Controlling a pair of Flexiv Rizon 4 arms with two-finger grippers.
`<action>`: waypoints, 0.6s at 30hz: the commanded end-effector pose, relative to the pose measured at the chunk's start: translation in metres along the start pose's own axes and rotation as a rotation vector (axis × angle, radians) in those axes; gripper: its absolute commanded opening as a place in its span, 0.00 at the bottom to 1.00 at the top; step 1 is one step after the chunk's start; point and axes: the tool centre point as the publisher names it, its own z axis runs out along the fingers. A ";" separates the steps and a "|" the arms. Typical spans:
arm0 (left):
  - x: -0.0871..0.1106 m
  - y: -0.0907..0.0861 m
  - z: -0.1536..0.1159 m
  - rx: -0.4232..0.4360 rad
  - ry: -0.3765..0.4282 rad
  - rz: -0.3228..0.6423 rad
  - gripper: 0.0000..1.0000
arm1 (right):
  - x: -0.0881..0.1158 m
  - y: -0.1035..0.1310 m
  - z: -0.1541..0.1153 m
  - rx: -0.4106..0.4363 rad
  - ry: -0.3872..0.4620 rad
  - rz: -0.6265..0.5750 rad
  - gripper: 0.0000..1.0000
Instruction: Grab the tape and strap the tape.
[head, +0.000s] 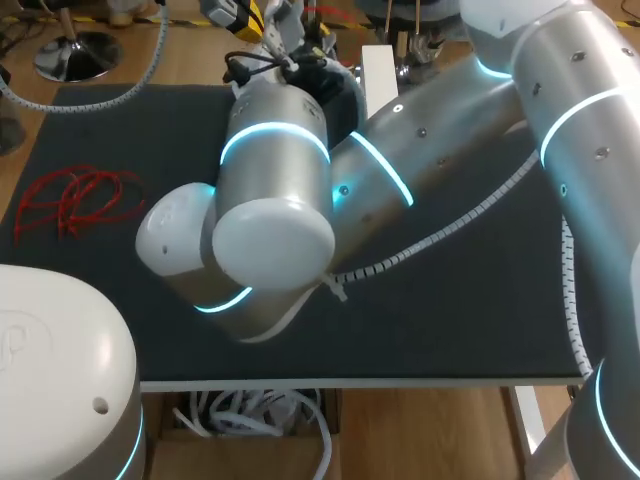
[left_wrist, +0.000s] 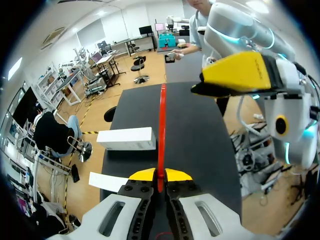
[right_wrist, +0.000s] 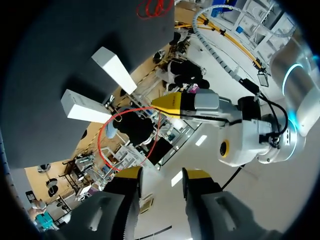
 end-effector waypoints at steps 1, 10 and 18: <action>-0.001 0.000 0.000 -0.003 0.003 0.000 0.00 | 0.004 -0.014 0.001 -0.025 0.000 -0.007 0.36; -0.001 0.000 0.000 -0.003 0.003 0.000 0.00 | 0.008 -0.029 -0.001 -0.038 -0.003 -0.013 1.00; -0.001 0.000 0.000 -0.003 0.003 0.000 0.00 | 0.008 -0.029 -0.001 -0.038 -0.003 -0.013 1.00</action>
